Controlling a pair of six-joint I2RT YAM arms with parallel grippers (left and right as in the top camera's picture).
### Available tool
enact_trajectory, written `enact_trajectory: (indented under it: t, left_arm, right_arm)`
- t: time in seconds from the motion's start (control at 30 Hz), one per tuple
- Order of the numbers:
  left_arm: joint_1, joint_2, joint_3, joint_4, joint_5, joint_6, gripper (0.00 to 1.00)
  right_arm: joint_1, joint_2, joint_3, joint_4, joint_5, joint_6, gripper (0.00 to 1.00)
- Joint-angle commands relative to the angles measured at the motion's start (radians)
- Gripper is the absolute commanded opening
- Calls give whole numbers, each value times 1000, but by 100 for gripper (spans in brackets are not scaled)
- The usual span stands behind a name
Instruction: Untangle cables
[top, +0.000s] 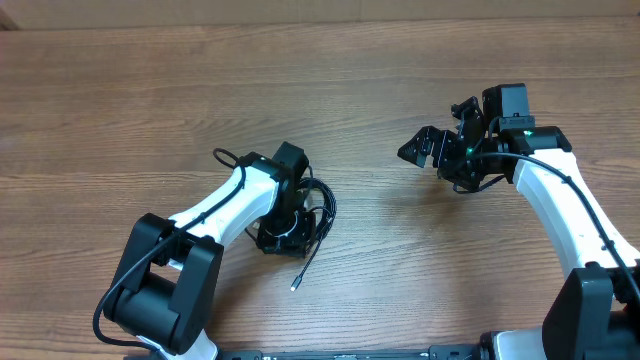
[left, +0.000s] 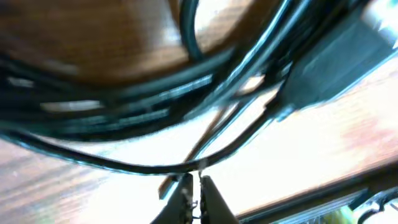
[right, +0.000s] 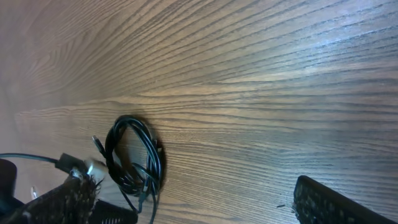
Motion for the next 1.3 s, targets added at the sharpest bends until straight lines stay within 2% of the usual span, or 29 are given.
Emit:
enact_trajectory:
  t: [0.0, 0.17, 0.4, 0.43, 0.5, 0.63, 0.73, 0.83, 1.0, 1.27]
  left_arm:
    - [-6, 0, -10, -27, -21, 81, 10]
    - [-4, 0, -10, -8, -79, 48, 4]
    - [3, 0, 1, 89, -64, -23, 18]
    - [5, 0, 11, 87, -61, -4, 17]
    - [10, -1, 37, 68, -24, 80, 4]
    - [19, -2, 104, 43, 35, 187, 4]
    - [20, -2, 118, 76, 32, 193, 13]
    - [19, -2, 118, 128, 0, 189, 15]
    - [19, -1, 116, 180, -97, 100, 5]
    - [-9, 5, 82, 210, -99, 68, 4]
  right_arm:
    - [5, 1, 21, 3, 4, -1, 100]
    - [5, 1, 20, 3, 5, -1, 100]
    - [5, 1, 21, 5, 5, -1, 100]
    - [5, 1, 21, 5, 5, -1, 100]
    - [5, 1, 21, 5, 10, -1, 100]
    - [5, 1, 21, 3, 27, -1, 100]
    - [5, 1, 21, 3, 27, 0, 100]
    - [5, 1, 21, 3, 27, 0, 100]
    - [5, 1, 21, 3, 27, 0, 100]
    - [5, 1, 21, 3, 27, -1, 100]
